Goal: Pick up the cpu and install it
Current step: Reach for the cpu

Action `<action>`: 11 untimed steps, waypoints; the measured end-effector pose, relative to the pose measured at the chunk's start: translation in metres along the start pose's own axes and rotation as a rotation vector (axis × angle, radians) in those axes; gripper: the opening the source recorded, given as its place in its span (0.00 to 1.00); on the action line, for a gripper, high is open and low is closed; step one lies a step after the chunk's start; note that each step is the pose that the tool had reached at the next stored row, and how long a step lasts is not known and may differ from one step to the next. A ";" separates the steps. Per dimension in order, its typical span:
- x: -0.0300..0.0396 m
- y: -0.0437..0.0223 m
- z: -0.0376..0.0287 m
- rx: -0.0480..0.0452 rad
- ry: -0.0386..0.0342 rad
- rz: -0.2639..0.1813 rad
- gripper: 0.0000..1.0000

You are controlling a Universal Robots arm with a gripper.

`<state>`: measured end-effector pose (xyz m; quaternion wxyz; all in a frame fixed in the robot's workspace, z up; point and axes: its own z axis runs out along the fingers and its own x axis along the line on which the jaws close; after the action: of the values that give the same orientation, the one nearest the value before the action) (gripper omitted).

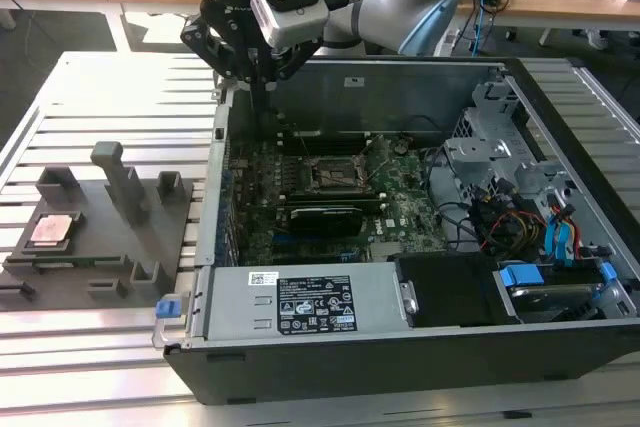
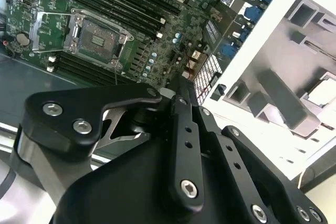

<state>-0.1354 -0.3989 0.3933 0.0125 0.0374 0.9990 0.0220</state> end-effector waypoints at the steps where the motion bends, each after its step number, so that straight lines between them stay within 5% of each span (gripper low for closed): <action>1: 0.0025 -0.0002 -0.0001 0.0000 0.0000 0.000 0.11; 11: 0.0228 -0.0017 -0.0006 0.0000 0.0000 0.000 0.11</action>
<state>-0.1583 -0.3988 0.3933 0.0125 0.0374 0.9990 0.0220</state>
